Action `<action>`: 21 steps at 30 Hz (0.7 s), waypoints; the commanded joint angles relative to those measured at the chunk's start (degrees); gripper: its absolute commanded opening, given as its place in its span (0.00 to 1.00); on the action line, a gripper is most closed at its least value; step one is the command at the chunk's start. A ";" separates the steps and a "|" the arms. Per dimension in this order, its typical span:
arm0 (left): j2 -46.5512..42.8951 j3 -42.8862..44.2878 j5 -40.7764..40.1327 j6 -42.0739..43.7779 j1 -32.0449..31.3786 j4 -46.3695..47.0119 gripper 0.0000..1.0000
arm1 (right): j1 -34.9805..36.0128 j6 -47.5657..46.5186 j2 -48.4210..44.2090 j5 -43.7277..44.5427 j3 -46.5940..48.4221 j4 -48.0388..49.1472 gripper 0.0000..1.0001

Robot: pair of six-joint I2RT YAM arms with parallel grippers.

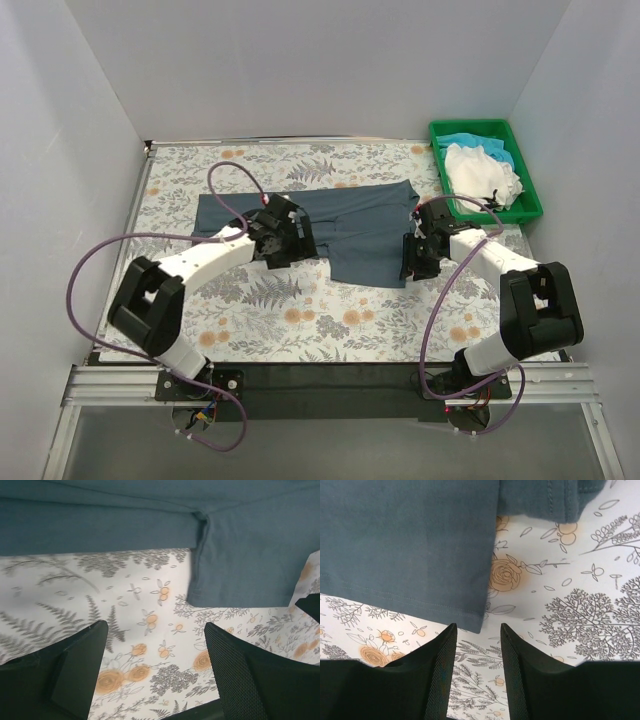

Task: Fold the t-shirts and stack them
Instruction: Fold the tshirt

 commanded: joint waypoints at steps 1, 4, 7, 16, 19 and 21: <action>4.42 4.78 2.34 -0.37 -3.46 3.71 0.72 | 0.56 1.58 0.52 -1.70 -0.96 4.35 0.40; 9.43 8.30 2.25 1.38 -6.36 3.89 0.67 | 1.00 2.11 1.05 -2.06 -1.57 5.06 0.38; 12.78 9.79 2.78 2.18 -8.03 3.89 0.63 | 1.09 2.46 1.67 -2.50 -2.27 5.58 0.36; 19.28 13.05 3.31 4.11 -10.05 4.68 0.56 | 1.26 3.60 2.72 -1.44 -4.30 5.67 0.31; 20.86 14.28 3.66 4.64 -10.23 4.60 0.47 | 1.44 3.60 3.16 -2.50 -4.91 6.20 0.28; 21.39 14.63 4.10 4.90 -10.32 4.60 0.45 | 1.44 3.69 3.08 -2.76 -5.00 6.37 0.26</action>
